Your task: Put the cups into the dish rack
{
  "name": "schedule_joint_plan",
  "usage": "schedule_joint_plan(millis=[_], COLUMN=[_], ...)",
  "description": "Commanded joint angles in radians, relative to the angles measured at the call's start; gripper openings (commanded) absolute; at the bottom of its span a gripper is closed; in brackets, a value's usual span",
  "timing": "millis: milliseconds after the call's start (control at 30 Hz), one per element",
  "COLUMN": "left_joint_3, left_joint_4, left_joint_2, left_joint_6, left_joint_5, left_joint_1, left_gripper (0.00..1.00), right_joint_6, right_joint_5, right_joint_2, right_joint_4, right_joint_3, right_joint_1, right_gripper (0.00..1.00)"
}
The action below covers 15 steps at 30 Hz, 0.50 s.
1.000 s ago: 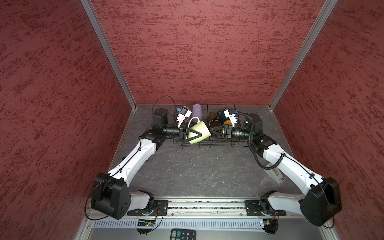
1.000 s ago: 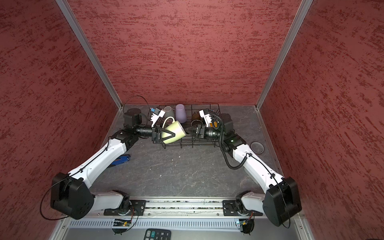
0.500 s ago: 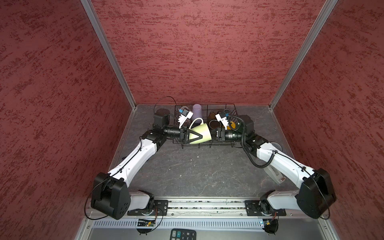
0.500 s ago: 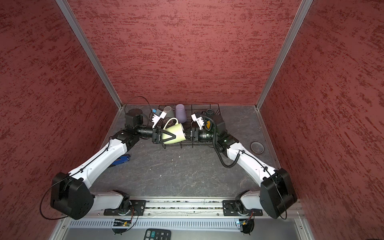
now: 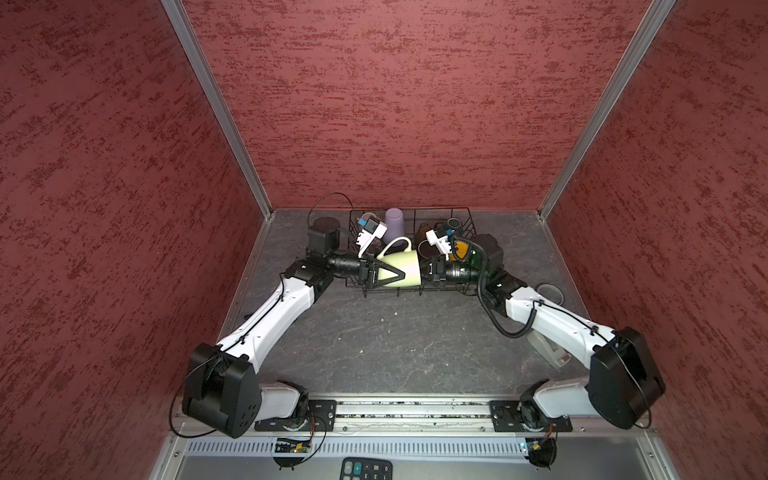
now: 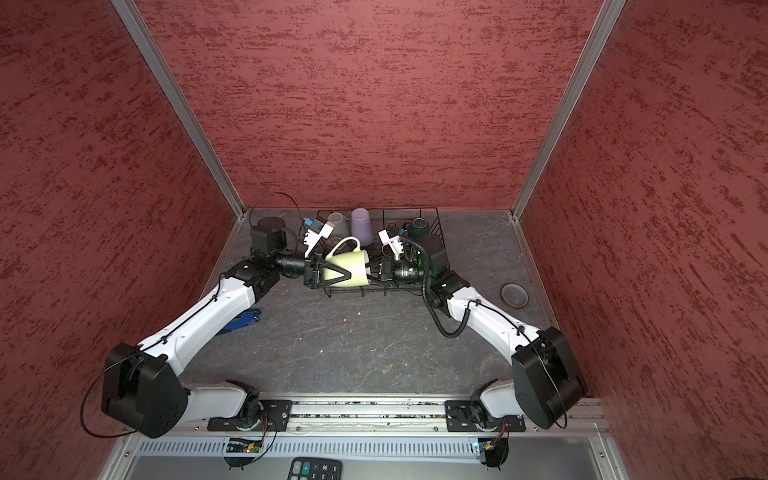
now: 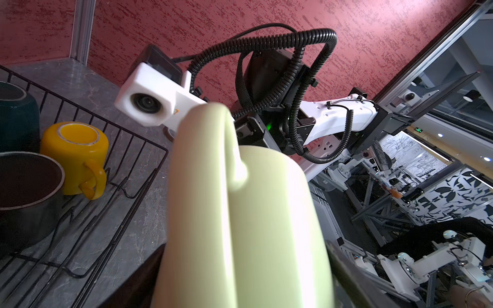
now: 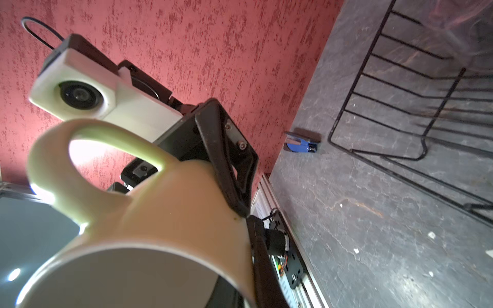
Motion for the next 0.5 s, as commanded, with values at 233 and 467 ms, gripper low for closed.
schedule_joint_plan(millis=[233, 467], left_joint_3=[-0.076, -0.17], left_joint_4=[0.201, 0.347], left_joint_2=[-0.07, -0.136], left_joint_6=[0.001, 0.018], left_joint_5=[-0.124, -0.154], left_joint_1=[-0.017, -0.023], left_gripper=[0.53, 0.71], right_joint_6=[0.129, 0.176], right_joint_5=[0.035, 0.052], right_joint_2=[0.003, 0.022], right_joint_4=[0.242, 0.334], right_joint_3=[-0.038, -0.054], right_joint_1=[0.046, 0.069], right_gripper=[0.0, 0.0])
